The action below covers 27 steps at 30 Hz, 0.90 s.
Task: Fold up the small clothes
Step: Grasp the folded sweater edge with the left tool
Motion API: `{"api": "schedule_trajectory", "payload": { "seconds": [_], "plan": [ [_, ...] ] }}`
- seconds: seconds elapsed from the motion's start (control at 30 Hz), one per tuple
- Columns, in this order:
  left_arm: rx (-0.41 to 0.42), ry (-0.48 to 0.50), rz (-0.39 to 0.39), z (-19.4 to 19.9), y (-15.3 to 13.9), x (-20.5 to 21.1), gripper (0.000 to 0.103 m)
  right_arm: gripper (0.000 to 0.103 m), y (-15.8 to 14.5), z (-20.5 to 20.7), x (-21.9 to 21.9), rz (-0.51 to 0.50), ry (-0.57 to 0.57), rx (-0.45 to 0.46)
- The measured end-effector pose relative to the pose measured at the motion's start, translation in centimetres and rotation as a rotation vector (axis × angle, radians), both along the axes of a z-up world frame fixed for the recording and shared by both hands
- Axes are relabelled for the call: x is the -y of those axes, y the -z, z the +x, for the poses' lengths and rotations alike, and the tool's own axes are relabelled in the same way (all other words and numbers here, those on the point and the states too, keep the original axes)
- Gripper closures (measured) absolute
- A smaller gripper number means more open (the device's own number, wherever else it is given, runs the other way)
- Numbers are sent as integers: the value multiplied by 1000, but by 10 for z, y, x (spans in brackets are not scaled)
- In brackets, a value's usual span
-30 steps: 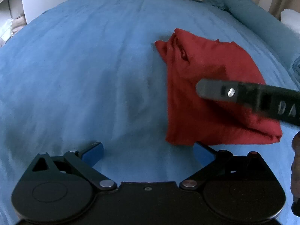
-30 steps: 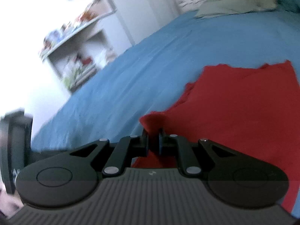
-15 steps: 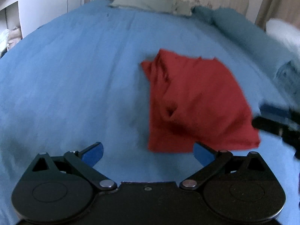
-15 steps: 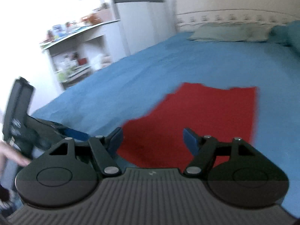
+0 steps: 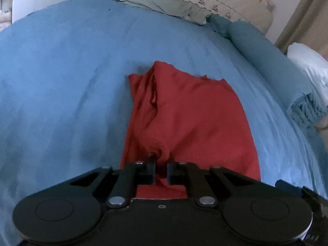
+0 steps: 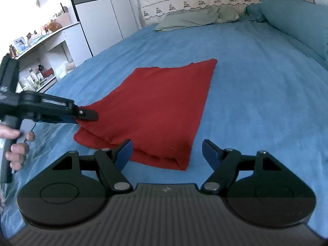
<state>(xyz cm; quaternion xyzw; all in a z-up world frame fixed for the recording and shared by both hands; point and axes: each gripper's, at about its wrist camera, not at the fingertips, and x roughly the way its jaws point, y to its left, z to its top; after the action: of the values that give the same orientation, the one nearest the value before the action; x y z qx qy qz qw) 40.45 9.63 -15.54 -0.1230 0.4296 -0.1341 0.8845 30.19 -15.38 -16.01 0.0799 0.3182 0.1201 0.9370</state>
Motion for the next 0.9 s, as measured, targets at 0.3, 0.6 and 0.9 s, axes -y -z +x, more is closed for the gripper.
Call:
{"api": "schedule_trajectory", "payload": {
  "seconds": [0.3,0.6,0.9],
  "plan": [
    [150,14,125,-42,-19,-2,94,13,-2,1,-6,8,-14,16],
    [104,-56,146,-34,17,-8,43,13,5,13,-4,-2,34,-31],
    [124,-28,217,-38,9,-15,34,12,35,26,-5,-189,42,-88]
  ]
}}
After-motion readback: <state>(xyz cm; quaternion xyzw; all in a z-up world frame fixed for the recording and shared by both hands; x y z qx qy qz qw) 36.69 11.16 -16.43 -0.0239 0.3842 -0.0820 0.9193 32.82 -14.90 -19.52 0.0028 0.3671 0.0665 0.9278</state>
